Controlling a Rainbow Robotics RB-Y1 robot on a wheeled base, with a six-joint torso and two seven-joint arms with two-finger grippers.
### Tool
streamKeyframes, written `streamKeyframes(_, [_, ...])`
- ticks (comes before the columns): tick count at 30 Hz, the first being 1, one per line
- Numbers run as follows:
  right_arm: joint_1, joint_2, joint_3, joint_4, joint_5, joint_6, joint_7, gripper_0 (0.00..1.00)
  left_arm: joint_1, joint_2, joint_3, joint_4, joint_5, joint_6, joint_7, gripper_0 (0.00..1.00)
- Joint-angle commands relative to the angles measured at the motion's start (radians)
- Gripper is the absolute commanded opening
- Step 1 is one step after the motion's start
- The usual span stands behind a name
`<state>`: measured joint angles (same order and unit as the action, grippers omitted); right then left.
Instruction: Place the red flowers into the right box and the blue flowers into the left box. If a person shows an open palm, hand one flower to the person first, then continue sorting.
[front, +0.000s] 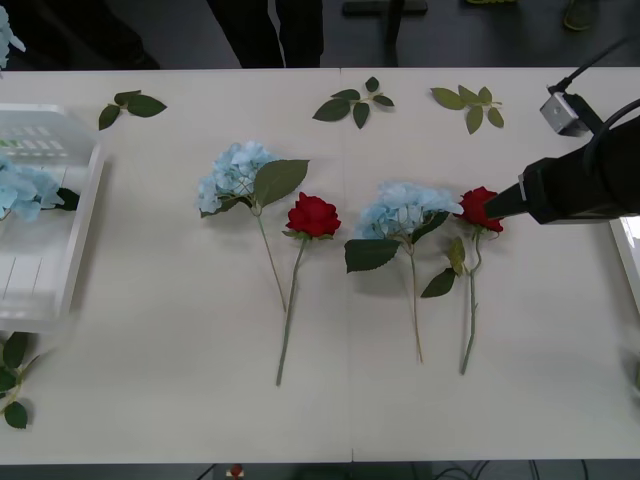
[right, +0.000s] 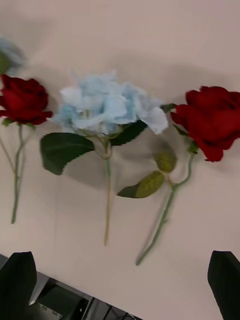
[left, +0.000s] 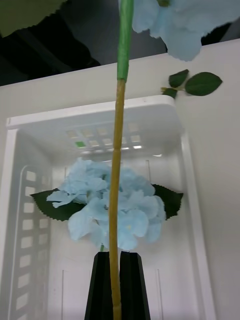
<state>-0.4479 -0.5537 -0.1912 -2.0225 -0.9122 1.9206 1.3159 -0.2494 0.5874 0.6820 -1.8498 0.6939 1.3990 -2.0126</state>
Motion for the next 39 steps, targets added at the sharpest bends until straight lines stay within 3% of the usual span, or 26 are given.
streamKeyframes(1, [0.035,-0.028,0.062,-0.024,0.108,-0.001,-0.136,1.00,0.038,0.065,0.007,0.047,-0.014,-0.098,-0.069,0.00])
streamKeyframes(8, [0.052,-0.032,0.193,0.027,0.279,-0.049,-0.211,1.00,0.090,0.091,-0.025,0.175,0.024,-0.270,-0.101,0.00])
streamKeyframes(18, [0.052,-0.008,0.325,0.219,0.434,-0.275,-0.213,1.00,0.110,0.089,-0.122,0.402,0.096,-0.497,-0.135,0.00])
streamKeyframes(36, [0.052,0.071,0.417,0.390,0.592,-0.443,-0.219,1.00,0.194,0.089,-0.133,0.442,0.349,-0.526,-0.227,0.01])
streamKeyframes(37, [0.052,0.075,0.417,0.393,0.596,-0.443,-0.219,1.00,0.196,0.089,-0.133,0.442,0.354,-0.526,-0.235,0.12])
streamKeyframes(38, [0.054,0.080,0.420,0.395,0.602,-0.443,-0.219,1.00,0.194,0.089,-0.131,0.442,0.354,-0.526,-0.238,0.36])
streamKeyframes(39, [0.052,0.083,0.424,0.395,0.607,-0.443,-0.221,1.00,0.196,0.089,-0.131,0.442,0.357,-0.526,-0.239,0.48])
